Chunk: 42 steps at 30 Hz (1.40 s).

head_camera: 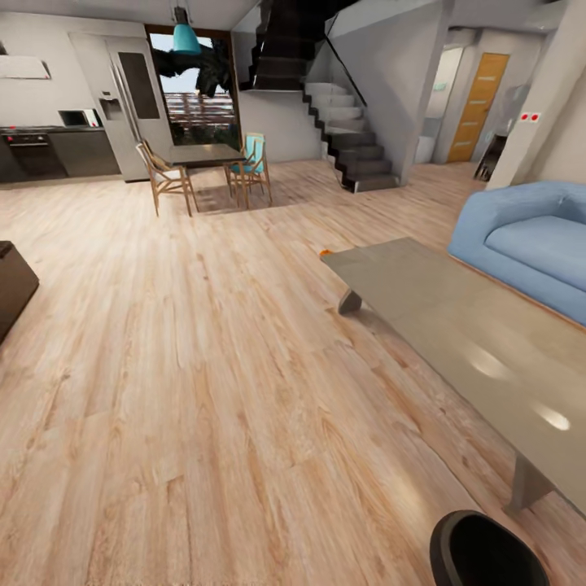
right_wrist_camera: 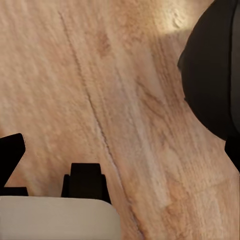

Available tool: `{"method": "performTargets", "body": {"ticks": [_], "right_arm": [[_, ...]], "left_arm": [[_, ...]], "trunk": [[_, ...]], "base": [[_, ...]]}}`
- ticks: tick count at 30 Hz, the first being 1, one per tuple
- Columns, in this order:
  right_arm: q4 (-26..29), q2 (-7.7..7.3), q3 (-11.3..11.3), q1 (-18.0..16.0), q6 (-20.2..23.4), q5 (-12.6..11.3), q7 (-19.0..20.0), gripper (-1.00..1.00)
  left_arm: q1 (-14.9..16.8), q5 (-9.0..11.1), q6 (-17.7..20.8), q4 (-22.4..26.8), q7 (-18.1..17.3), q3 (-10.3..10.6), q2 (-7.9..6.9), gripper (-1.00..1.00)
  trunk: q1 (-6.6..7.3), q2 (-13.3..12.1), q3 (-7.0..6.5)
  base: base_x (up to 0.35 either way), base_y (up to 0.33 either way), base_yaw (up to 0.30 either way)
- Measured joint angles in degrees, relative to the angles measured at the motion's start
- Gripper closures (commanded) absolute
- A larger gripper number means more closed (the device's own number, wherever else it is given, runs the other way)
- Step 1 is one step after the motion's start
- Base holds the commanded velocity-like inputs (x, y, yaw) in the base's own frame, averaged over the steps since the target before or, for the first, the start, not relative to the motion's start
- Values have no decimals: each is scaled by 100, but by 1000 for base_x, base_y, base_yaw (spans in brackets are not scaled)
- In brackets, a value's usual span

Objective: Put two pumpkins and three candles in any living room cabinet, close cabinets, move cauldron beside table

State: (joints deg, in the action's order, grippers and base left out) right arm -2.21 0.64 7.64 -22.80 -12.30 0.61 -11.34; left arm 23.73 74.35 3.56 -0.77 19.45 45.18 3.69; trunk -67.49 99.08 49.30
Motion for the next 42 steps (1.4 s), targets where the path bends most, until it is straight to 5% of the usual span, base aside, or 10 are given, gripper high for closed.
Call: {"method": "performTargets", "body": {"ticks": [7, 42], "right_arm": [[-7, 6, 0, 0, 0, 8, 0, -100], [-7, -2, 0, 0, 0, 9, 0, -100]], "left_arm": [[-5, 1, 29, -19, -322, -9, -16, -100], [-17, 1, 28, -20, -336, -9, -15, -100]], "trunk": [[0, 0, 8], [0, 0, 117]], "base": [[170, 0, 288], [330, 0, 288]]}}
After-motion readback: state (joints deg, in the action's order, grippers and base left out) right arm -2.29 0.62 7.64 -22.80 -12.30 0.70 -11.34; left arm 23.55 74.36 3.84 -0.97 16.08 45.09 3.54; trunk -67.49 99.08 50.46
